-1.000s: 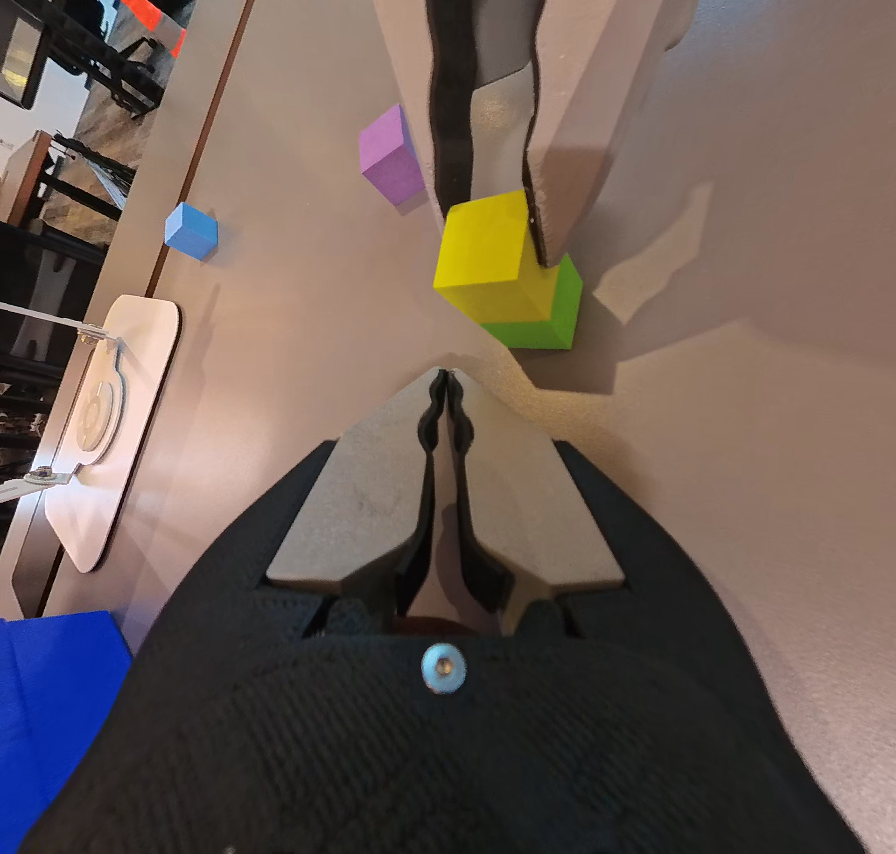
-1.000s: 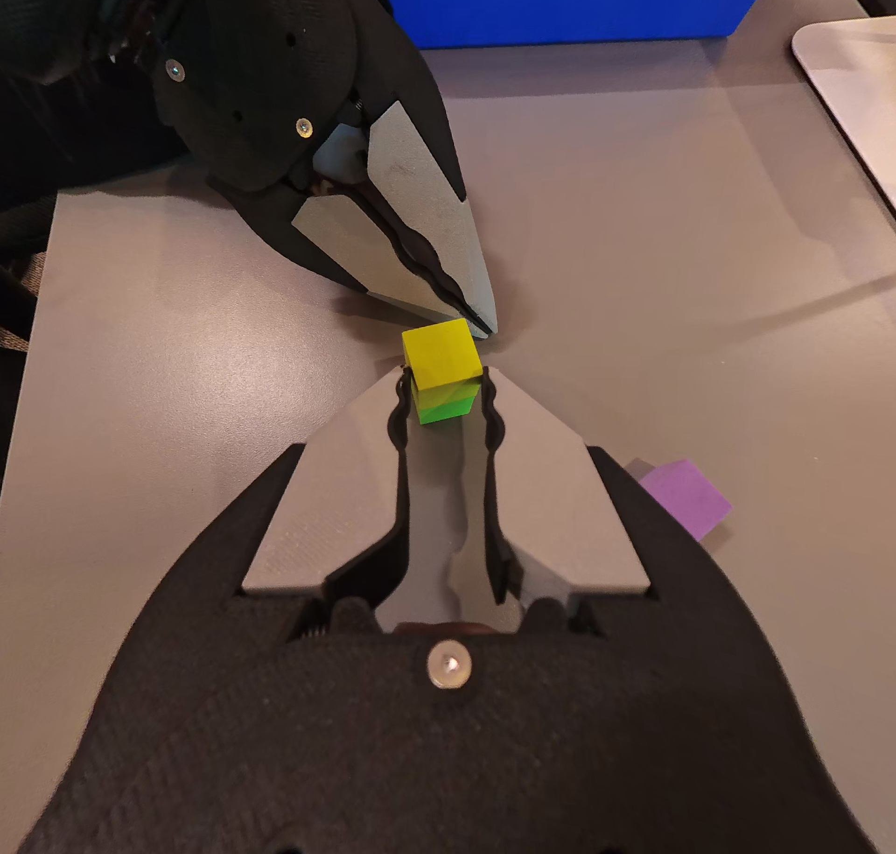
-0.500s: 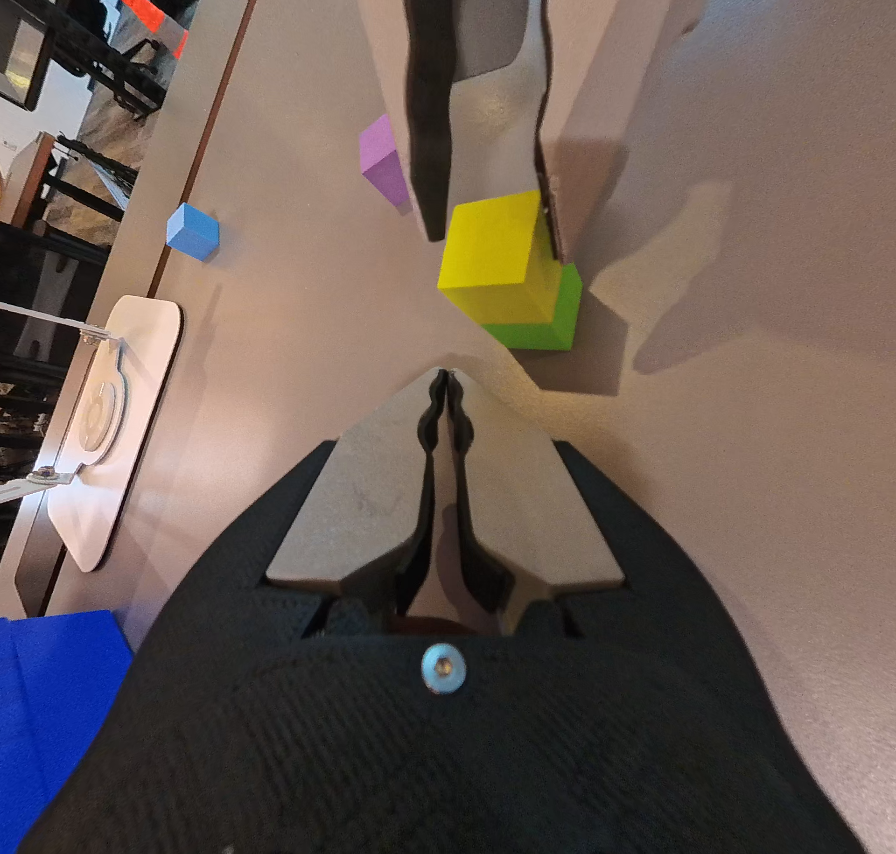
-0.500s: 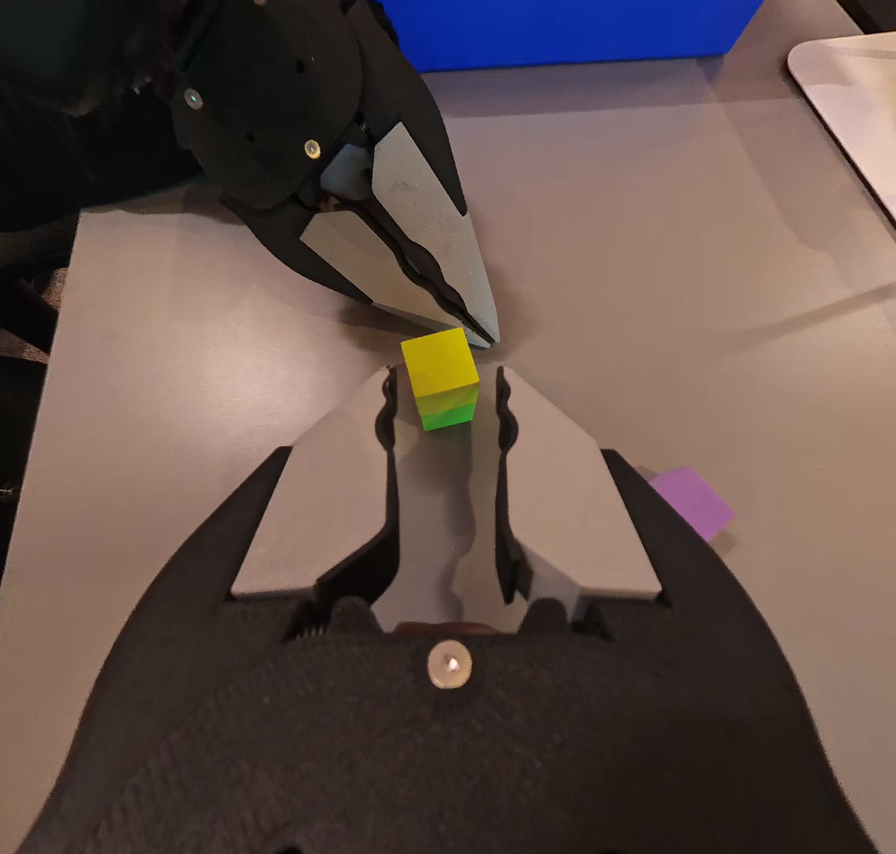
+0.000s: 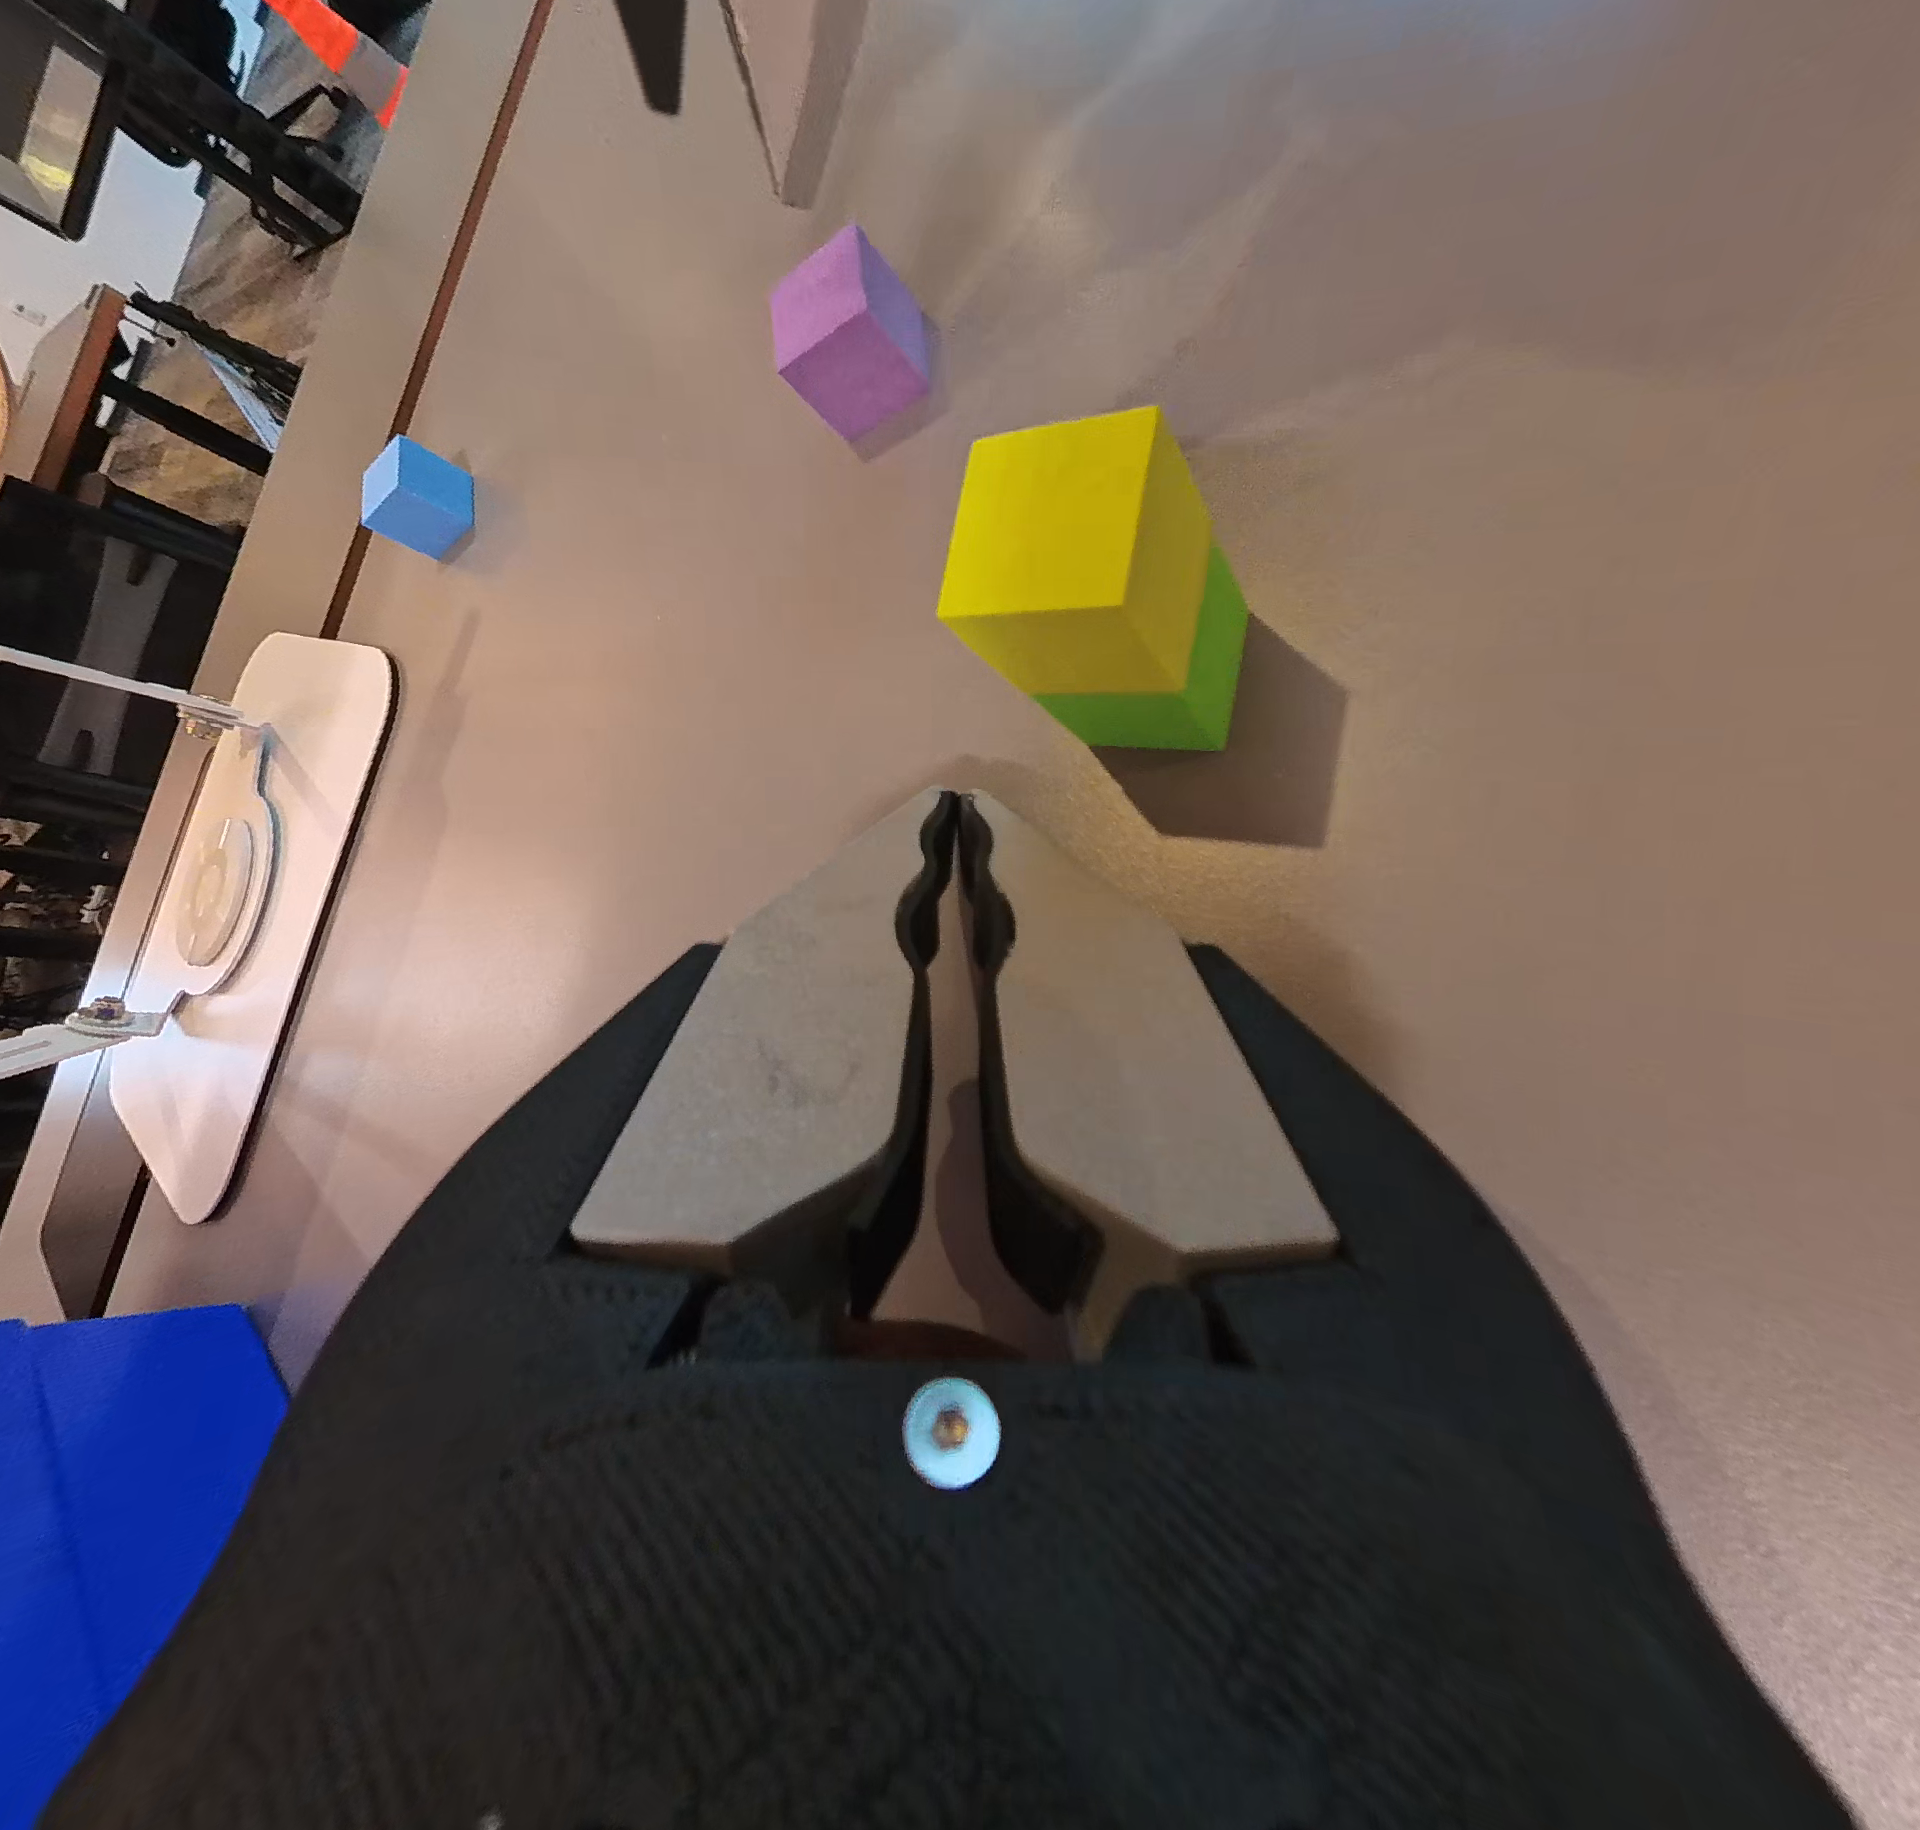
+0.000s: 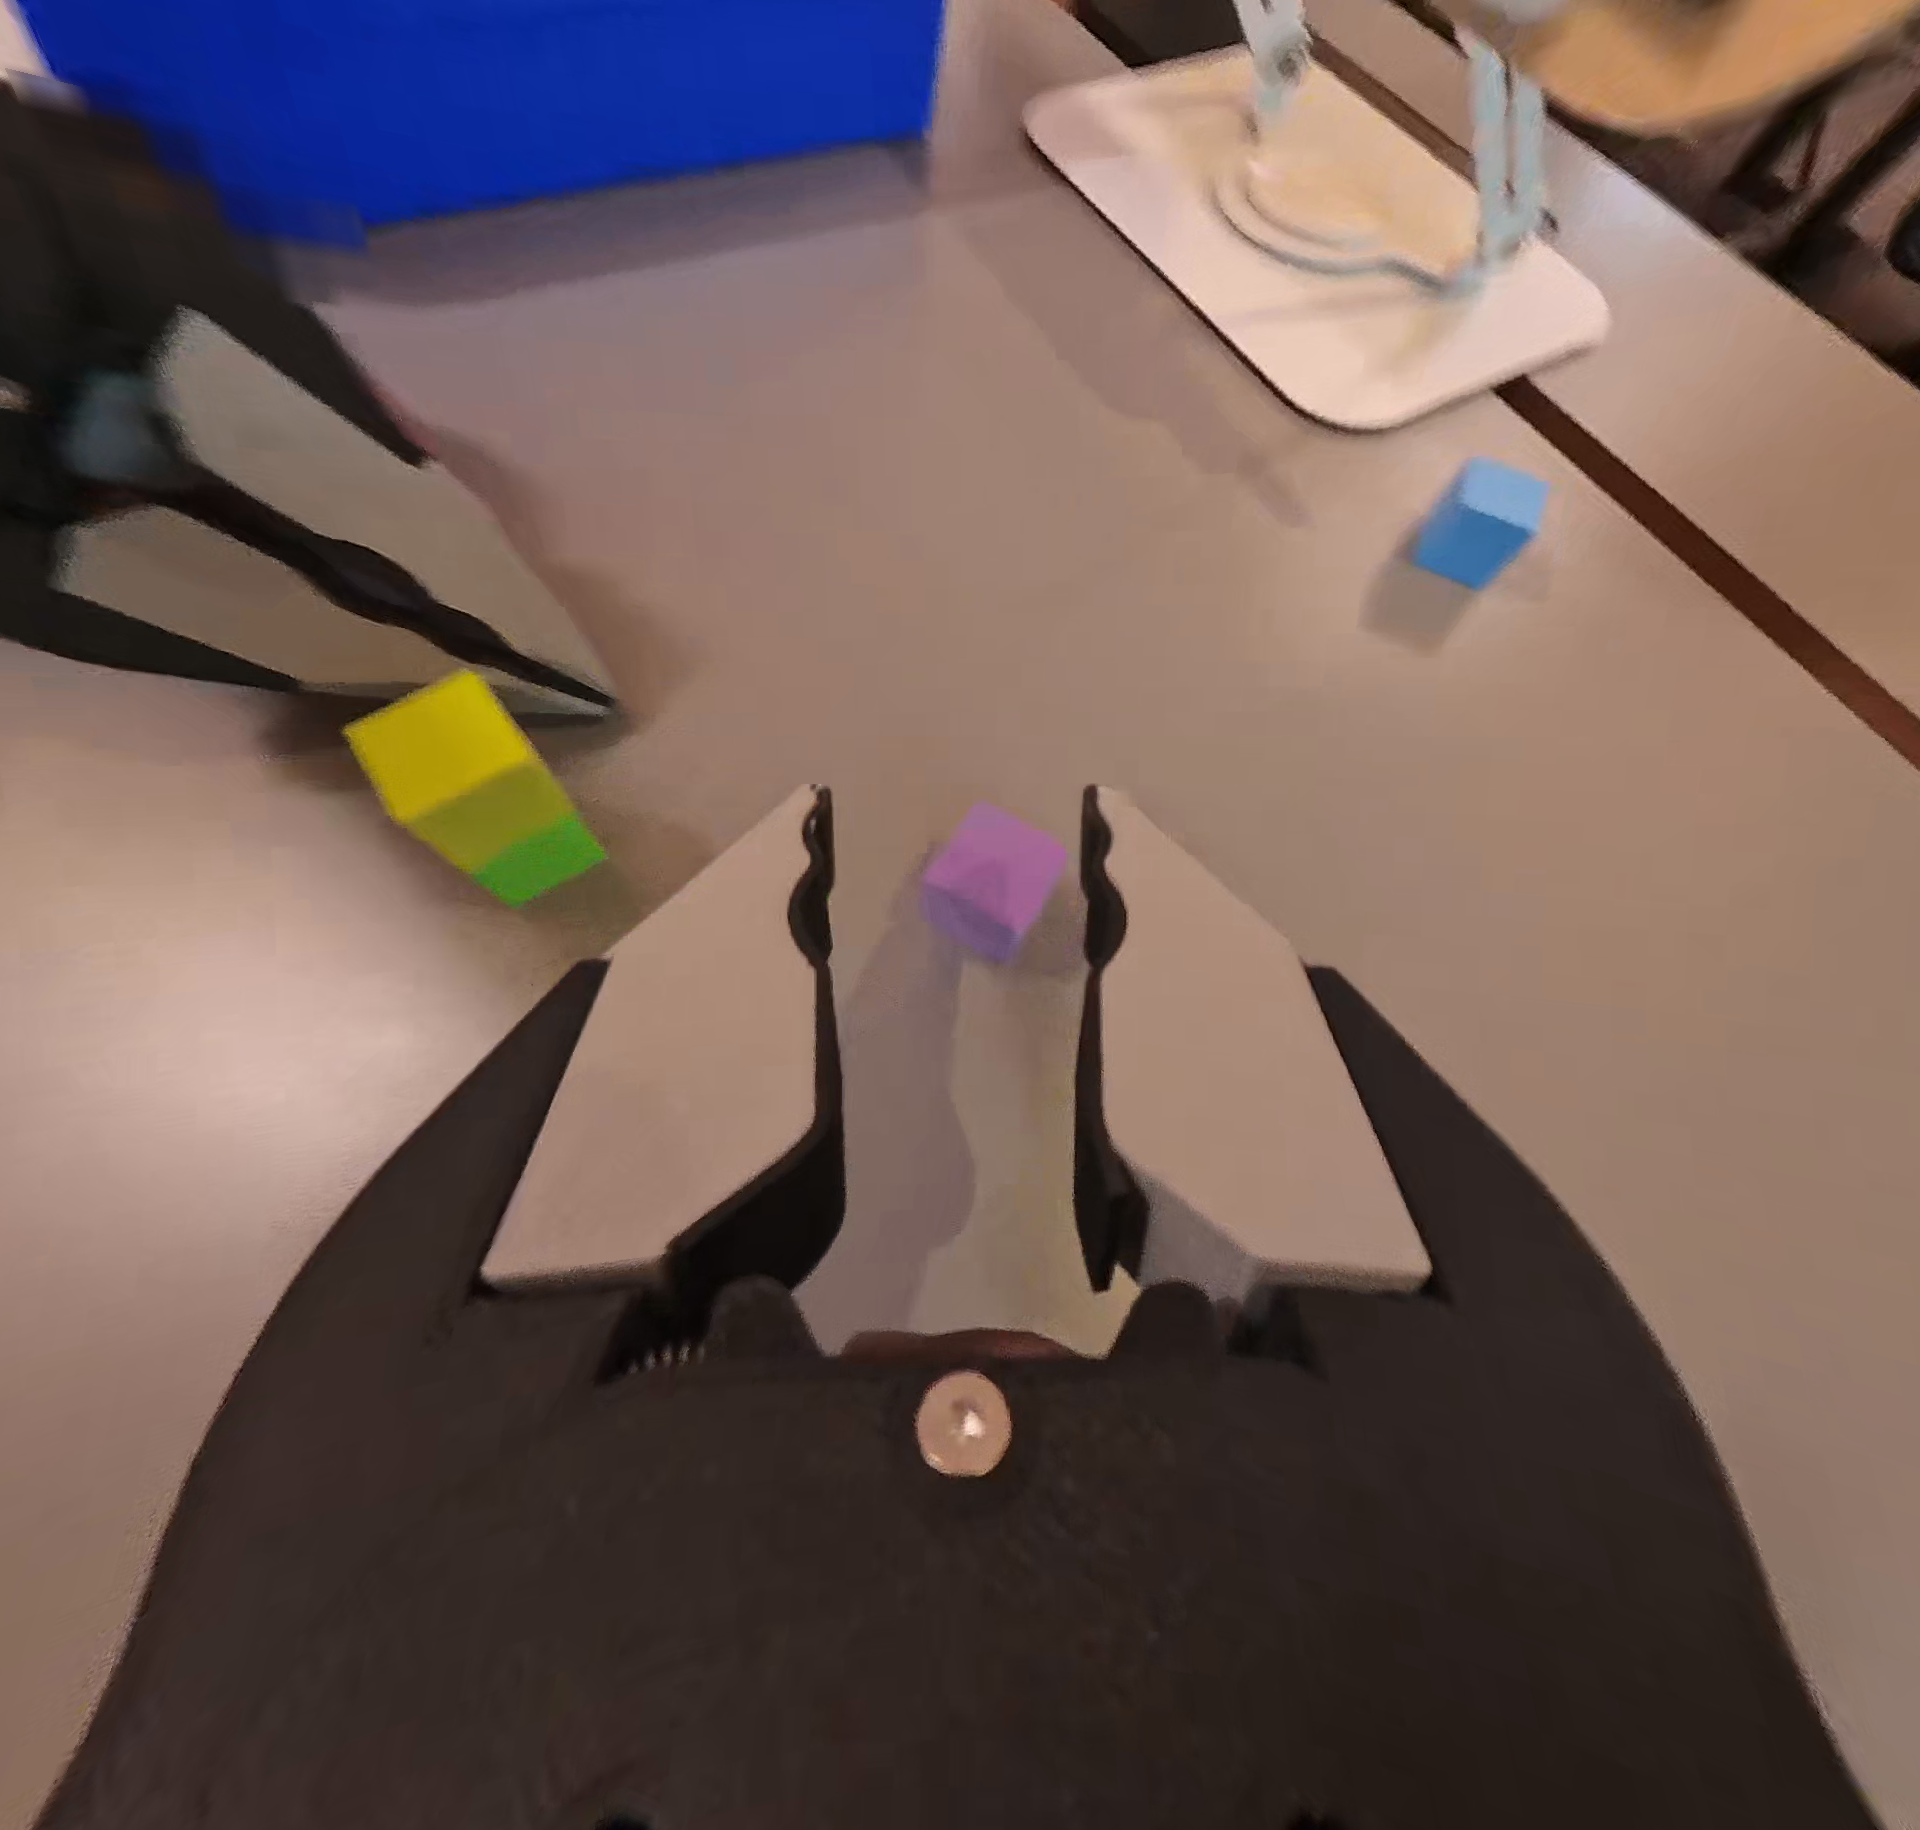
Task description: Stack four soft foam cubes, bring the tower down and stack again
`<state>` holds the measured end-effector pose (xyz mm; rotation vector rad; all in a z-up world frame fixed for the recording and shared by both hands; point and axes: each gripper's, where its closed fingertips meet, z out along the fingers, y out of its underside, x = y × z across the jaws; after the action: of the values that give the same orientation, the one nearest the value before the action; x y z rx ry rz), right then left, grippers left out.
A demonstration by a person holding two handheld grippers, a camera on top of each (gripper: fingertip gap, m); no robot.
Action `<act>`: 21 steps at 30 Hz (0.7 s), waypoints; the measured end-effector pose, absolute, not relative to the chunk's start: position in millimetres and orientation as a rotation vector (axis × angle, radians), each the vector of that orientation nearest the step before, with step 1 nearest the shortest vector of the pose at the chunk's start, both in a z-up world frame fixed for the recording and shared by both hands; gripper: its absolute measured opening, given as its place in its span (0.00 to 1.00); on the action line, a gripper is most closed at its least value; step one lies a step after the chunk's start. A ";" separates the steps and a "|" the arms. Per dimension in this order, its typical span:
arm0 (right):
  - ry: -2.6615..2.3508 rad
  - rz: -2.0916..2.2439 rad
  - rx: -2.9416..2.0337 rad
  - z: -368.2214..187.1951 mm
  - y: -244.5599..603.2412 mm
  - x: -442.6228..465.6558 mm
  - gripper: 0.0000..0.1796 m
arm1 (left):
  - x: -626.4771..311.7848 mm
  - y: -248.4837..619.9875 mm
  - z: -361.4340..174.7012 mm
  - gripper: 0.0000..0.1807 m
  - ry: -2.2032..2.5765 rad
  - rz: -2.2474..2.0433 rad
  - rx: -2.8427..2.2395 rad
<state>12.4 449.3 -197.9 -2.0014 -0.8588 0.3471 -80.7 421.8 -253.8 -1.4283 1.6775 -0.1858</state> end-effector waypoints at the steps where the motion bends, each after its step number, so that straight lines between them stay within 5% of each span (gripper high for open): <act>1: -0.839 0.329 -2.025 -202.3 452.3 18.4 0.26 | -80.6 421.8 -253.7 0.00 1.677 -0.185 -1.428; 11: -0.710 0.294 -2.196 -234.5 460.0 25.0 0.31 | -80.7 421.9 -253.8 0.00 1.676 -0.181 -1.427; 21: -0.595 0.273 -2.223 -237.4 464.9 28.7 0.23 | -80.8 422.2 -253.7 0.00 1.673 -0.173 -1.424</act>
<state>28.7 464.9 -237.4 -2.2229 -0.5949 0.2733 -80.8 422.2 -253.7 -1.4237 1.6727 -0.1726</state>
